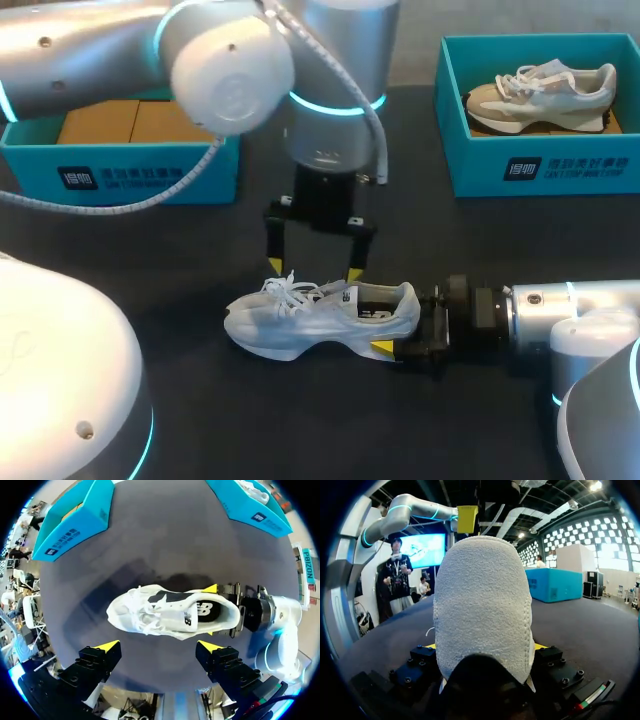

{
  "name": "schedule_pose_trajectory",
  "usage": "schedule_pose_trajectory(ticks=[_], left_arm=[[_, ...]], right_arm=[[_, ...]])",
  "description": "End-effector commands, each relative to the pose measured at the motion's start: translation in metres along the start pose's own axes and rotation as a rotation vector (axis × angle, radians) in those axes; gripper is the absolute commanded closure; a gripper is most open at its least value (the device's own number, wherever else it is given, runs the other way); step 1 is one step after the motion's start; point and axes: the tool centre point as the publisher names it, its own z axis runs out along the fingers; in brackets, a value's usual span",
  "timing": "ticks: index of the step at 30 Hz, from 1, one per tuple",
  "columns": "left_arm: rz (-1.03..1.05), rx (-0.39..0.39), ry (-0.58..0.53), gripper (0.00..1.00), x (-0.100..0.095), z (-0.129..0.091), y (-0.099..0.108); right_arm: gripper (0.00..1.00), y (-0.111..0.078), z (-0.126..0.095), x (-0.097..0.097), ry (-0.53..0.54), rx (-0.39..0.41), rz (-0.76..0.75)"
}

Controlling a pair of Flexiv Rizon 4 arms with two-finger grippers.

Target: Take the shoe out of the shoebox, open the shoe tongue, remove and reinsert the insole, then place the shoe into the shoebox

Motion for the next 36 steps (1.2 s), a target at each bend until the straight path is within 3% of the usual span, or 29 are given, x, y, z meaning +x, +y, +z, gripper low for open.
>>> schedule_pose_trajectory(ticks=[1, 9, 16, 24, 36], left_arm=[[0.000, -0.008, -0.020, 0.00, 0.009, 0.003, -0.004], [-0.006, -0.033, -0.028, 0.00, 0.011, 0.007, -0.009], [-0.016, -0.087, -0.097, 0.00, 0.035, 0.026, -0.010], [-0.039, -0.102, -0.145, 0.00, 0.048, 0.038, -0.017], [-0.076, -0.127, -0.215, 0.00, 0.045, 0.058, -0.021]], right_arm=[[1.00, 0.000, 0.002, 0.001, -0.005, 0.001, 0.000], [1.00, 0.000, 0.002, 0.001, -0.005, 0.001, 0.000], [1.00, 0.000, 0.002, 0.001, -0.005, 0.001, 0.000], [1.00, 0.000, 0.002, 0.001, -0.005, 0.001, 0.000], [1.00, 0.000, 0.002, 0.001, -0.005, 0.001, 0.000]])
